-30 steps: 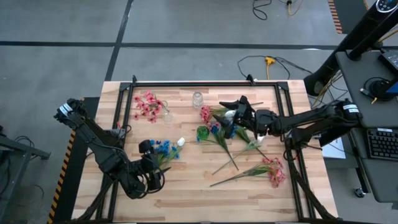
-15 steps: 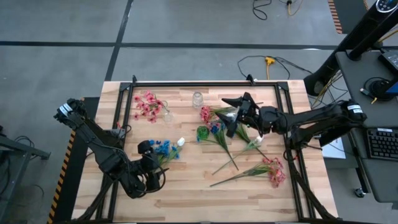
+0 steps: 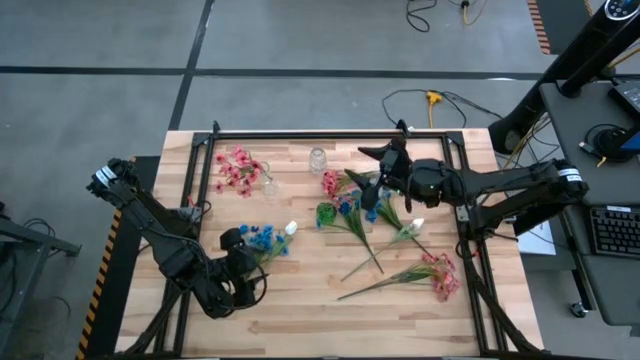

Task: Sort flowers into vase by color
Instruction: Put the bottom left blue flowers into the right transparent vase

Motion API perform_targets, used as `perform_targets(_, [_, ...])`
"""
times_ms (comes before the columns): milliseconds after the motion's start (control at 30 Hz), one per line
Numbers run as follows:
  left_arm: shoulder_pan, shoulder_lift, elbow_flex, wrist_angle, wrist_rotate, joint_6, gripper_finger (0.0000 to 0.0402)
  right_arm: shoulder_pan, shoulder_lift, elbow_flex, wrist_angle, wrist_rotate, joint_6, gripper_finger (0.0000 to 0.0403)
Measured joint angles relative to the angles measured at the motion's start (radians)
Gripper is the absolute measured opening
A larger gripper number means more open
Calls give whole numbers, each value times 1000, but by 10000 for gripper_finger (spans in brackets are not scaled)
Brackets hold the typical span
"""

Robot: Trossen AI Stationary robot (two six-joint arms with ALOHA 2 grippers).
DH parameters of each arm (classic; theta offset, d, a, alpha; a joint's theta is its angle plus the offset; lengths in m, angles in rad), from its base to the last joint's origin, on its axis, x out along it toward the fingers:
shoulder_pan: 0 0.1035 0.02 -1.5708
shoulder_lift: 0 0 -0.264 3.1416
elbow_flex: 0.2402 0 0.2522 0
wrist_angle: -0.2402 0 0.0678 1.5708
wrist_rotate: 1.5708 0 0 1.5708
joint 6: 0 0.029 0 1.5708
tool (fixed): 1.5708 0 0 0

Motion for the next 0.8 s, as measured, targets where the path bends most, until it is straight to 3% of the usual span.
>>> perform_targets(300, [0, 2, -2, -94, 158, -192, 276, 0, 0, 172, -262, 28, 30, 313])
perform_targets(600, [1, 67, -53, -104, 226, -280, 276, 0, 0, 201, -293, 26, 29, 313])
perform_targets(800, [-10, 97, -147, -91, 290, -459, 276, 0, 0, 201, -299, 25, 29, 313])
